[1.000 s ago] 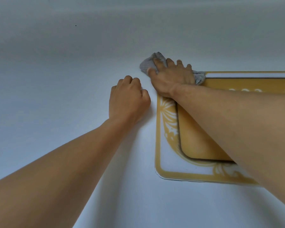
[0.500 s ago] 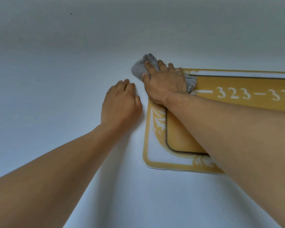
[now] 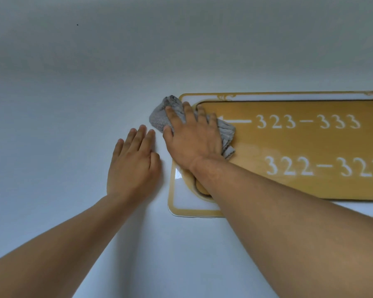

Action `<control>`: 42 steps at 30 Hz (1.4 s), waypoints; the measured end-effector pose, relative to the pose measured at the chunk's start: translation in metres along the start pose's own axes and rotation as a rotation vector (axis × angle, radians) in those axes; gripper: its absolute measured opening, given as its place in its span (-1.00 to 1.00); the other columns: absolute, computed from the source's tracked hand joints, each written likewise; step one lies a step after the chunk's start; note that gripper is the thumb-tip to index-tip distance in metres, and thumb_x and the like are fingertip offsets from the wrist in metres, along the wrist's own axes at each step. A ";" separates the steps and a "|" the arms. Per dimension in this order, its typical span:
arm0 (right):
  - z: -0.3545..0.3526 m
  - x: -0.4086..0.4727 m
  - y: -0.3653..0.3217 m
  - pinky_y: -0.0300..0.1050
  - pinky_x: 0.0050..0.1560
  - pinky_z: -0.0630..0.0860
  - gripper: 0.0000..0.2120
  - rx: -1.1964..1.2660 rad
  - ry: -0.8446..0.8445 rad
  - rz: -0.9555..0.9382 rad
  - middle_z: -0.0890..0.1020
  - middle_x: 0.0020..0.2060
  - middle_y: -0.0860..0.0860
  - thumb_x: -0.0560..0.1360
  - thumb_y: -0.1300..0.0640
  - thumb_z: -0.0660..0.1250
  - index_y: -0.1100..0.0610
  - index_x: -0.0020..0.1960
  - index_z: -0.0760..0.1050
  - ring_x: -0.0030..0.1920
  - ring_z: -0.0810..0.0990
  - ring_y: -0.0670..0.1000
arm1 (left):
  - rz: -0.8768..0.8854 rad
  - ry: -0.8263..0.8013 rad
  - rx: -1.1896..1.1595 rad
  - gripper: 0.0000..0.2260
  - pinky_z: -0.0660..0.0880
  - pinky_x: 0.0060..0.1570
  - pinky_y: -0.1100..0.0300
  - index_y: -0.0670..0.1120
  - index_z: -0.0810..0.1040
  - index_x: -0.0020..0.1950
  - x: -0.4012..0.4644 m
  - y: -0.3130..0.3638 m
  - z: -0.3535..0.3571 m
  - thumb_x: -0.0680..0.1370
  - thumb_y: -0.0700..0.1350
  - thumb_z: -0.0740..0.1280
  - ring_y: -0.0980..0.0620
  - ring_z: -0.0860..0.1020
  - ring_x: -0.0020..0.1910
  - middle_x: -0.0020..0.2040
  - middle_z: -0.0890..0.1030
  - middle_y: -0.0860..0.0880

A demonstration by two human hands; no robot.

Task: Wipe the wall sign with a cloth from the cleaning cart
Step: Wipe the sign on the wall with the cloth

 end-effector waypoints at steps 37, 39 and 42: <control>-0.003 -0.145 -0.019 0.27 0.52 -0.18 -0.45 0.109 -0.058 -0.153 -0.01 0.63 0.08 0.65 -0.18 -0.10 -0.17 0.63 -0.06 0.61 -0.11 0.21 | -0.021 -0.103 0.025 -0.41 -0.10 0.57 -0.03 -0.02 0.01 0.62 -0.138 -0.021 -0.015 0.59 0.11 -0.16 0.11 -0.15 0.60 0.63 -0.05 0.05; -0.003 -0.144 -0.019 0.28 0.52 -0.19 -0.44 0.108 -0.063 -0.154 -0.01 0.63 0.08 0.65 -0.19 -0.09 -0.16 0.63 -0.06 0.61 -0.12 0.21 | -0.006 -0.110 0.018 -0.40 -0.09 0.57 -0.05 -0.03 0.03 0.62 -0.145 -0.021 -0.014 0.59 0.12 -0.15 0.10 -0.15 0.60 0.63 -0.04 0.03; -0.002 -0.142 -0.019 0.29 0.52 -0.22 -0.43 0.094 -0.073 -0.160 -0.03 0.64 0.08 0.64 -0.20 -0.11 -0.16 0.63 -0.09 0.60 -0.15 0.20 | 0.026 -0.115 -0.001 -0.39 -0.10 0.57 -0.02 -0.03 0.08 0.61 -0.147 -0.022 -0.015 0.58 0.15 -0.14 0.10 -0.14 0.60 0.63 -0.02 0.03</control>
Point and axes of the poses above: each hand's wrist, its own x-axis towards the middle knuckle, its own z-axis out of the palm, y = z × x, the point moved 5 cm from there along x, towards the middle knuckle
